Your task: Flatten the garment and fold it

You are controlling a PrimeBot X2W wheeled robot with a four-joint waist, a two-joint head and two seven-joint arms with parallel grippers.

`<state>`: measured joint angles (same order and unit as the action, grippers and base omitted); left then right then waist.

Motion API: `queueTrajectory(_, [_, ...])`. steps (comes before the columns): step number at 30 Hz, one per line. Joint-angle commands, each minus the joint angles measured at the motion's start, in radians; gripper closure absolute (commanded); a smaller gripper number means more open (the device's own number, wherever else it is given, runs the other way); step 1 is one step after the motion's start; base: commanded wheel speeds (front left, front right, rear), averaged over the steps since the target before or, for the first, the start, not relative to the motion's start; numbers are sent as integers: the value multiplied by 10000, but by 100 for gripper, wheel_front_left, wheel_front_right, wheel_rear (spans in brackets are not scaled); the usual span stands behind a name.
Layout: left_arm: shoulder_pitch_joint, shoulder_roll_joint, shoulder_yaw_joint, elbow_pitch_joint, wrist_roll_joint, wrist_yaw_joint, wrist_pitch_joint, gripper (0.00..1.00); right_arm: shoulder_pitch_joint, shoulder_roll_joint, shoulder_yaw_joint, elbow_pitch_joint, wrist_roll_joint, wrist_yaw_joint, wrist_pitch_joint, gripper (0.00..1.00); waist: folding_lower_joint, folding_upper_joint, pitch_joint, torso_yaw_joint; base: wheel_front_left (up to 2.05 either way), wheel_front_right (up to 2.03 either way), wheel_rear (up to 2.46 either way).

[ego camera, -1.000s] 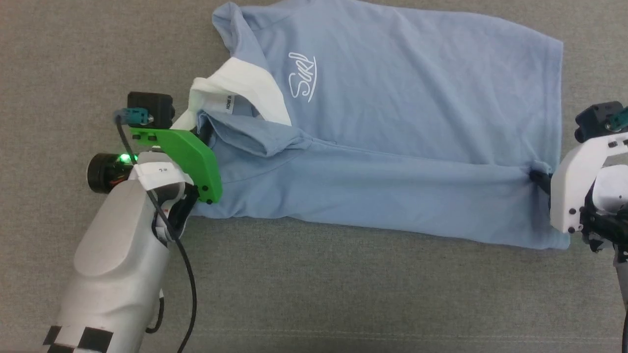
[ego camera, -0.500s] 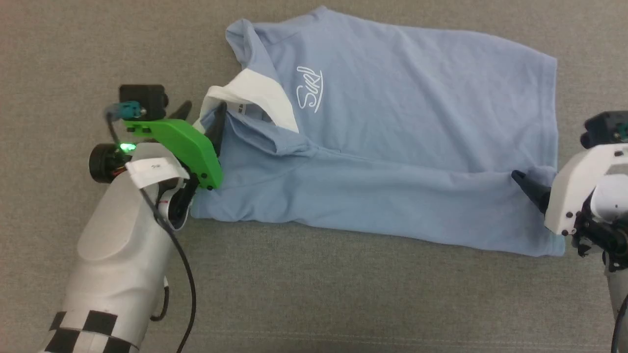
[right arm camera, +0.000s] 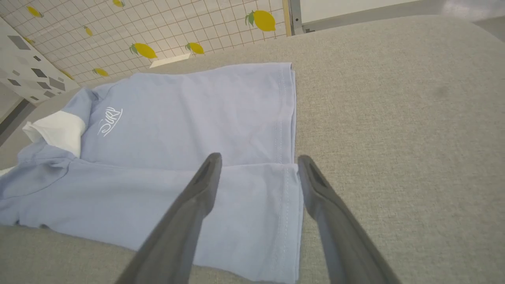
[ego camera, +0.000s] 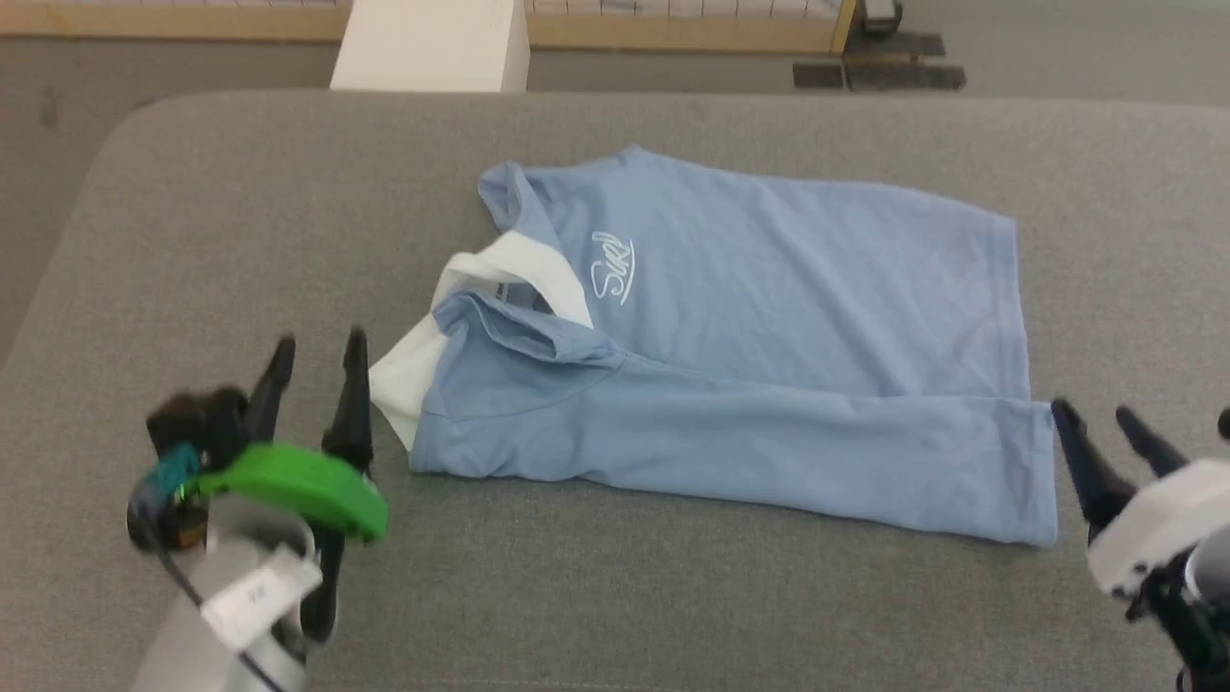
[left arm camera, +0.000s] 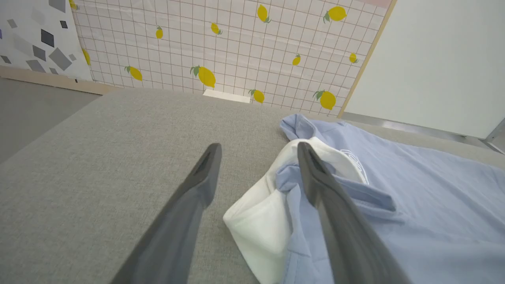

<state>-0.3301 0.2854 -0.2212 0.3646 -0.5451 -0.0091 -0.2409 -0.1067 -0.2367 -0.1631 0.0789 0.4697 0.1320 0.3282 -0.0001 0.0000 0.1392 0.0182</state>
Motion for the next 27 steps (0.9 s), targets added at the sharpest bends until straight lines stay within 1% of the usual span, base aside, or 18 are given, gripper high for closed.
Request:
queueTrajectory(1, [459, -41, 99, -188, -2, 120, -98, 0, 301, 142, -41, -112, 126, -13, -156, 0, 1, 0, -497, 37, 0, 0, 0])
queueTrajectory(6, [1487, -334, 114, -575, -67, 289, -148, 0, 957, 372, -231, -273, 201, -13, -289, 0, 1, 0, -631, 26, 0, 0, 0])
queueTrajectory(7, [1563, -387, 76, -558, -114, 298, -74, 0, 1003, 409, -263, -307, 212, -13, -282, 0, 1, 0, -629, 17, 0, 0, 0])
queueTrajectory(9, [1579, -474, -99, -384, -232, 332, 496, 0, 1070, 472, -310, -382, 229, -13, -245, 0, 1, 0, -607, -3, 0, 0, 0])
queueTrajectory(11, [1348, -547, -287, -160, -381, 392, 1347, 0, 1105, 518, -364, -451, 232, -13, -220, 0, 1, 0, -558, -26, 0, 0, 0])
queueTrajectory(13, [954, -613, -477, 109, -540, 522, 2429, 0, 1114, 546, -393, -507, 226, -13, -188, 0, 1, 0, -497, -53, 0, 0, 0])
queueTrajectory(14, [690, -601, -600, 299, -581, 655, 3148, 0, 1103, 561, -396, -533, 223, -13, -164, 0, 1, 0, -440, -87, 0, 0, 0])
queueTrajectory(18, [-369, -399, -1077, 936, -440, 1115, 5455, 0, 945, 619, -320, -588, 227, -13, -93, 0, 1, 0, -184, -288, 0, 0, 0])
queueTrajectory(22, [-1268, -144, -1577, 1563, -14, 1442, 6990, 0, 809, 645, -230, -630, 242, -13, -82, 0, 1, 0, 113, -480, 0, 0, 0])
queueTrajectory(26, [-1679, 59, -2003, 2241, 314, 1619, 8083, 0, 717, 641, -148, -639, 263, -13, -57, 0, 1, 0, 374, -650, 0, 0, 0])
queueTrajectory(27, [-1694, 68, -2002, 2358, 294, 1671, 8221, 0, 697, 635, -123, -642, 268, -13, -48, 0, 1, 0, 419, -683, 0, 0, 0])
